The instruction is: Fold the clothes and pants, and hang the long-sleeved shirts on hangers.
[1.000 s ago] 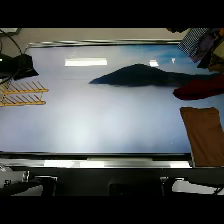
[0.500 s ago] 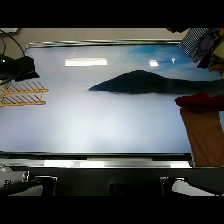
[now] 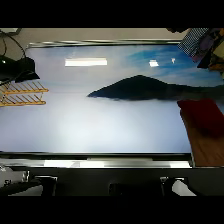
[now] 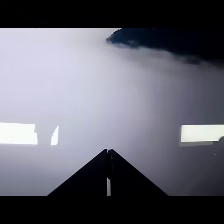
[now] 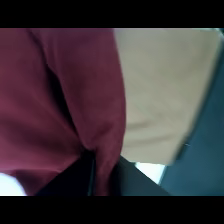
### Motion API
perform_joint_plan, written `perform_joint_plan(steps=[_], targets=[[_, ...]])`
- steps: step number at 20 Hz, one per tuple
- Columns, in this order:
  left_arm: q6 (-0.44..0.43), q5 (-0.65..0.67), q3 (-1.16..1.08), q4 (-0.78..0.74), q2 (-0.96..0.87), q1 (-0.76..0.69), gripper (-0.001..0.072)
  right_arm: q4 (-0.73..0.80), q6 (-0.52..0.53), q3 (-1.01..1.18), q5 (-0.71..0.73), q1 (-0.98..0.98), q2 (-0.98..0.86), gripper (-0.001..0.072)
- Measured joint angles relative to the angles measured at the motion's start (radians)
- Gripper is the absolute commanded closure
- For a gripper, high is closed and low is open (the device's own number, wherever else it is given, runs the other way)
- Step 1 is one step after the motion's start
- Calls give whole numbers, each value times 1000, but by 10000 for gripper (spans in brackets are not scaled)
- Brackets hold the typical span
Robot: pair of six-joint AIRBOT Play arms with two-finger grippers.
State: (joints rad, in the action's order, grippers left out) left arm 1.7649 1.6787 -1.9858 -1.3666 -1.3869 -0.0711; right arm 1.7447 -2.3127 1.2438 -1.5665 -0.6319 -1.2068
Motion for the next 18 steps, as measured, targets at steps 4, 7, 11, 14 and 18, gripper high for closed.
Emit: perform_joint_plan(steps=[4, 7, 11, 14, 18], targets=[[11, 2, 0, 0, 0, 0, 692, 65, -23, -218, 50, 0, 69, 681], [15, 1, 0, 1, -1, 0, 692, 117, -49, -301, 73, 0, 86, 681], [19, 1, 0, 1, -3, 0, 692, 181, -82, -338, 105, 0, 93, 680], [19, 0, 0, 1, -4, 0, 692, 205, -93, -346, 100, 0, 95, 681], [19, -2, 0, 1, -5, 0, 692, 238, -97, -349, 65, 0, 95, 517]])
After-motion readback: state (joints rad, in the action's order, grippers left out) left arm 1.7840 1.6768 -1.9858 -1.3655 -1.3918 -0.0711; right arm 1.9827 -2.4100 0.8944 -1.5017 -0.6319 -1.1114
